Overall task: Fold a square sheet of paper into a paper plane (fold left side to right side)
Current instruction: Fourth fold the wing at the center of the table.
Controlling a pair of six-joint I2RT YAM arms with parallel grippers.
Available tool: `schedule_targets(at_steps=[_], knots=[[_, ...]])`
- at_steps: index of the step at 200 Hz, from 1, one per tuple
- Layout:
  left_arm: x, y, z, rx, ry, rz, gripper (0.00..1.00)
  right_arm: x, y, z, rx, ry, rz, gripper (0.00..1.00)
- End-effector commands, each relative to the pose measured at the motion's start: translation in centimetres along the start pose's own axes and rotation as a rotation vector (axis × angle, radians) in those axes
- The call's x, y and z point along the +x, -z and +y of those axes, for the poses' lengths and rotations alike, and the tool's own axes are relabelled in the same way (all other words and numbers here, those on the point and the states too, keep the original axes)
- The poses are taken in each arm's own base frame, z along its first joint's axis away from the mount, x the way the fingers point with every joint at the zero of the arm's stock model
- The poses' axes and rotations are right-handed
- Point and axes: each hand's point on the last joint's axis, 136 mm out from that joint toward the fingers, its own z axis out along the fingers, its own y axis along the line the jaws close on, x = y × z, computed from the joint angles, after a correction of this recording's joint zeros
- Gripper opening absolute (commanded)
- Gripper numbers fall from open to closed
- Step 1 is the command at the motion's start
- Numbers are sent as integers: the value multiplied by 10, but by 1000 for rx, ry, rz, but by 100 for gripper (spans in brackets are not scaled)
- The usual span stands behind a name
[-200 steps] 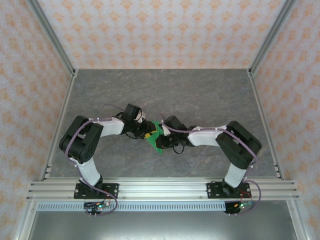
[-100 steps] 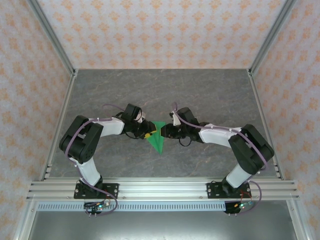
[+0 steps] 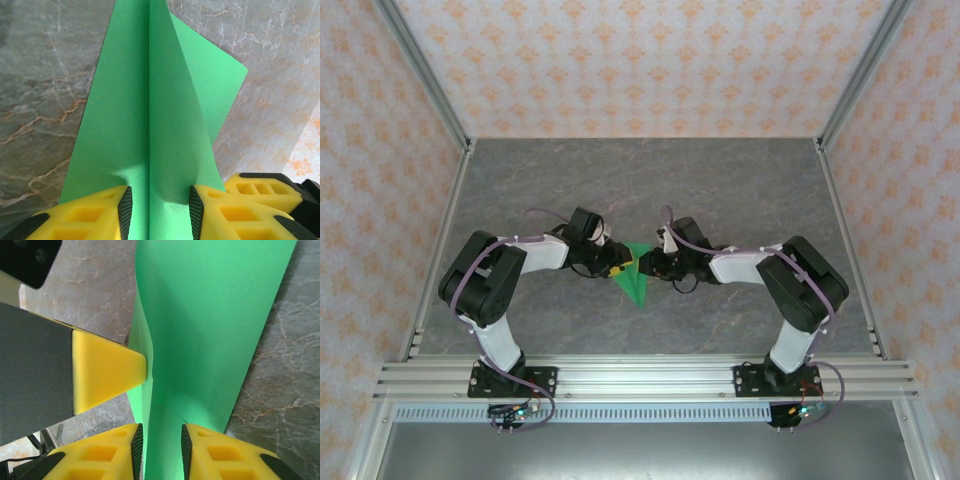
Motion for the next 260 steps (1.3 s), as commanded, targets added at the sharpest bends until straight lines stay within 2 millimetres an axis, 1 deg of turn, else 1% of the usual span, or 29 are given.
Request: schedule_targets(at_steps=[1,50,72,91,106,176,260], knots=[[-4,-4,12,-62,1,-26,38,-12,-3,16,-57,13,-24,29],[-4,-5,13,-62,1,-24,38,-13,-10,17,-73,5,-11,26],[-4,-4,12,-62,0,-24,38,-12,-11,15,-66,4,-5,20],[-4,-4,12,-62,2,-23,38,-11,-12,11,-49,6,-1,11],[-4,-4,12,-62,1,-24,38,-10,-10,5,-9,16,1,8],[-3,-4,12,-63,-3,-22,38,-11,-3,-16,141,52,4,7],[-3,-4,12,-64,-3,-19,38,-11,-3,-23,188,64,13,7]])
